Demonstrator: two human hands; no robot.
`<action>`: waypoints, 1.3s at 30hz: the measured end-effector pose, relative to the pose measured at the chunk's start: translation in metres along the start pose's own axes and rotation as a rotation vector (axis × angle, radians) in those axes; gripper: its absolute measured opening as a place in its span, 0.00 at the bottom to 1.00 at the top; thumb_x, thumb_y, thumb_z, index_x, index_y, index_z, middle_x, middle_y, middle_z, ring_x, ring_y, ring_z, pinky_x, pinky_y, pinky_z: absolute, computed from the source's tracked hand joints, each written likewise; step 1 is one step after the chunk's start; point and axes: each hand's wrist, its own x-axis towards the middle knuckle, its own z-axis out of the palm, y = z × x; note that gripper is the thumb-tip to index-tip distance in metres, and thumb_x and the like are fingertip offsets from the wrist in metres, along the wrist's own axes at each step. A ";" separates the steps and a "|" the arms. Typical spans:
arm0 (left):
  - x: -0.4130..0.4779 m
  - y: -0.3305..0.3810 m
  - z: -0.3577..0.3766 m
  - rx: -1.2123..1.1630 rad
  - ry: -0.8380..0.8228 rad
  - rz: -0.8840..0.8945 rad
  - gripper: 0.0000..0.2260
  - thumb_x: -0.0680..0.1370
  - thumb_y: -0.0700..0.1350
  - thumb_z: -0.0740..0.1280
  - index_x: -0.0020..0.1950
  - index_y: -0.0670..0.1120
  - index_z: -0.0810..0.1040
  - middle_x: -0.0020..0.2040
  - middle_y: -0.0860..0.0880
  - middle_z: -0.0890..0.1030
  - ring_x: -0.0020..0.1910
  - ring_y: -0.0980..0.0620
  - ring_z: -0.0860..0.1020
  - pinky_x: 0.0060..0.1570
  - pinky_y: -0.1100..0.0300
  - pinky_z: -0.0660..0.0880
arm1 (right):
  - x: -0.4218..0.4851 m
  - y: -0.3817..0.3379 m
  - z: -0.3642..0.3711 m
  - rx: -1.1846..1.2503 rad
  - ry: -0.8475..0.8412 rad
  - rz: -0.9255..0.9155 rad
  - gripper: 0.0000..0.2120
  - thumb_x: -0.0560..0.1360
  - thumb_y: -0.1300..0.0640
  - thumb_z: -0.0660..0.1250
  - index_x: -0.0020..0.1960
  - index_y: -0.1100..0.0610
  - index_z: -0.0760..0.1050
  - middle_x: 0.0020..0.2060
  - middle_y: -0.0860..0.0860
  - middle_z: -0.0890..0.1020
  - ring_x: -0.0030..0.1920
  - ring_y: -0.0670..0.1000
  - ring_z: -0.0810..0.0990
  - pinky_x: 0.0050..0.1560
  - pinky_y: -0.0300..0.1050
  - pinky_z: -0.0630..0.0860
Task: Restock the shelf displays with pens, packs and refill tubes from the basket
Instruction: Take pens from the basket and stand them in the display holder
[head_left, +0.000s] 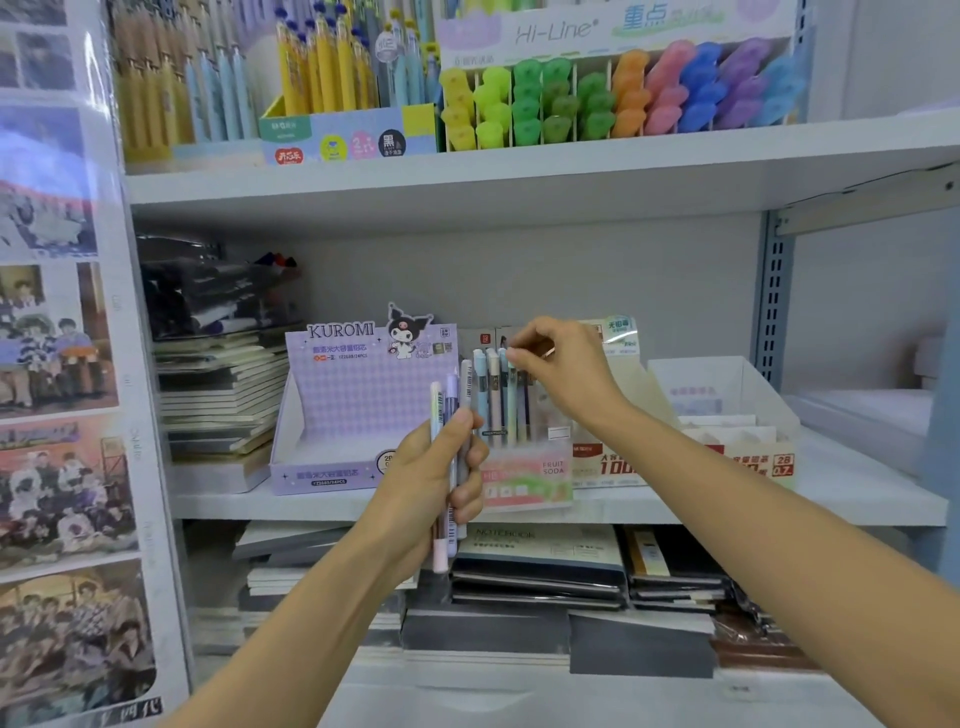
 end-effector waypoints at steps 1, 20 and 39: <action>-0.001 0.001 0.001 0.017 -0.013 0.006 0.11 0.81 0.51 0.60 0.52 0.43 0.71 0.33 0.50 0.72 0.23 0.55 0.64 0.22 0.64 0.65 | 0.000 0.000 0.000 -0.069 -0.036 -0.004 0.06 0.75 0.59 0.71 0.51 0.56 0.82 0.42 0.48 0.81 0.41 0.43 0.77 0.46 0.37 0.75; -0.022 0.005 0.027 0.142 0.116 -0.045 0.12 0.82 0.48 0.61 0.55 0.40 0.74 0.36 0.47 0.81 0.20 0.54 0.68 0.18 0.65 0.64 | -0.045 -0.034 -0.078 0.780 0.010 0.298 0.04 0.75 0.64 0.69 0.49 0.63 0.79 0.40 0.57 0.84 0.38 0.51 0.83 0.42 0.39 0.81; -0.040 0.008 0.050 0.118 0.358 0.048 0.09 0.74 0.45 0.73 0.51 0.44 0.81 0.20 0.50 0.66 0.18 0.56 0.61 0.18 0.67 0.60 | -0.138 -0.037 -0.058 0.714 -0.272 0.381 0.07 0.69 0.68 0.75 0.43 0.60 0.80 0.39 0.56 0.85 0.40 0.56 0.86 0.40 0.41 0.81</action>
